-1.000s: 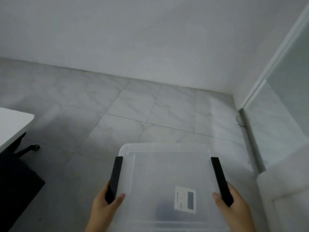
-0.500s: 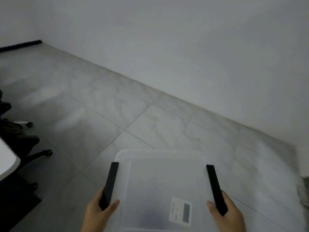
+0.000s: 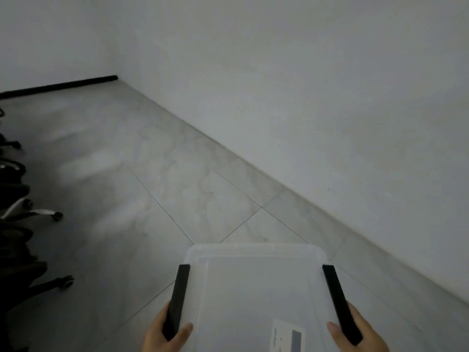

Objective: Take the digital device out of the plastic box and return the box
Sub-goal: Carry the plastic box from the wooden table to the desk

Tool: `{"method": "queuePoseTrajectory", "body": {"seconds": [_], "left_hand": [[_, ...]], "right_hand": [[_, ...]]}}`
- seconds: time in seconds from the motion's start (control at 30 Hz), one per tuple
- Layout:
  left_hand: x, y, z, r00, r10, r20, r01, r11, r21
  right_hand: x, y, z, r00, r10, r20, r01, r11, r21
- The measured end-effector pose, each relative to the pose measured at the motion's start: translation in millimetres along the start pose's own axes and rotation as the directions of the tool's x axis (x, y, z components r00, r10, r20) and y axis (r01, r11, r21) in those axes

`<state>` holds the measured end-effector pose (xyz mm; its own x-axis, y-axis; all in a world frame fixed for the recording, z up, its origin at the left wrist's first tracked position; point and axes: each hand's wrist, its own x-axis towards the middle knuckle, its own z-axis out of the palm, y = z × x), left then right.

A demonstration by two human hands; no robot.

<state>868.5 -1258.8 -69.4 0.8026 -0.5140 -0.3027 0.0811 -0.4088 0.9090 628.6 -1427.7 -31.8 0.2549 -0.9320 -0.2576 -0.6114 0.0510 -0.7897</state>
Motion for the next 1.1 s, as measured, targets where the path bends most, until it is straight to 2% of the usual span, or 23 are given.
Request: {"method": "queuePoseTrajectory", "body": {"seconds": [0.1,0.2,0.37,0.53,0.6,0.67,0.73,0.83,0.97,1.1], "left_hand": [[73.5,21.4,19.2,0.995,-0.041,-0.093,0.038,0.999,-0.035],[149.4,50.1,34.4,0.978,-0.059,-0.201,0.043,0.995,-0.086],[254.8,91.1,30.8,0.914,-0.129,-0.384,0.069,0.984,-0.166],[352.9,100.8,1.7,0.826,-0.227,-0.517,0.146,0.97,-0.192],[394.5,108.1,-11.5,0.813,-0.244,-0.529,0.172,0.968,-0.182],[458.4,114.6,-38.5,0.781,-0.247,-0.574,0.147,0.965,-0.216],[497.0,137.3,-55.3,0.785,-0.245,-0.568,0.116,0.96,-0.254],[582.4,168.0,-101.5,0.754,-0.217,-0.62,0.09,0.969,-0.229],[684.7,198.6,-145.1,0.78,-0.199,-0.593,0.061,0.968,-0.244],[790.5,201.1,-174.8,0.781,-0.215,-0.586,0.098,0.97,-0.224]], "right_hand": [[88.1,-37.1,25.6,1.0,0.004,-0.001,-0.004,1.0,-0.025],[181.2,-84.7,54.5,0.997,-0.071,-0.008,0.071,0.997,-0.012],[319.2,-175.2,113.3,0.965,-0.202,0.166,0.207,0.978,-0.008],[415.9,-253.7,204.8,0.918,-0.242,0.314,0.262,0.965,-0.022],[443.8,-282.6,240.2,0.904,-0.249,0.347,0.273,0.962,-0.021],[485.4,-323.2,292.8,0.894,-0.248,0.374,0.278,0.96,-0.027],[502.1,-356.3,320.9,0.887,-0.252,0.386,0.284,0.958,-0.027],[550.0,-431.8,381.5,0.869,-0.303,0.391,0.323,0.946,0.014],[606.5,-508.7,452.8,0.839,-0.333,0.431,0.356,0.934,0.029],[672.8,-564.6,528.2,0.845,-0.289,0.45,0.325,0.946,-0.004]]}}
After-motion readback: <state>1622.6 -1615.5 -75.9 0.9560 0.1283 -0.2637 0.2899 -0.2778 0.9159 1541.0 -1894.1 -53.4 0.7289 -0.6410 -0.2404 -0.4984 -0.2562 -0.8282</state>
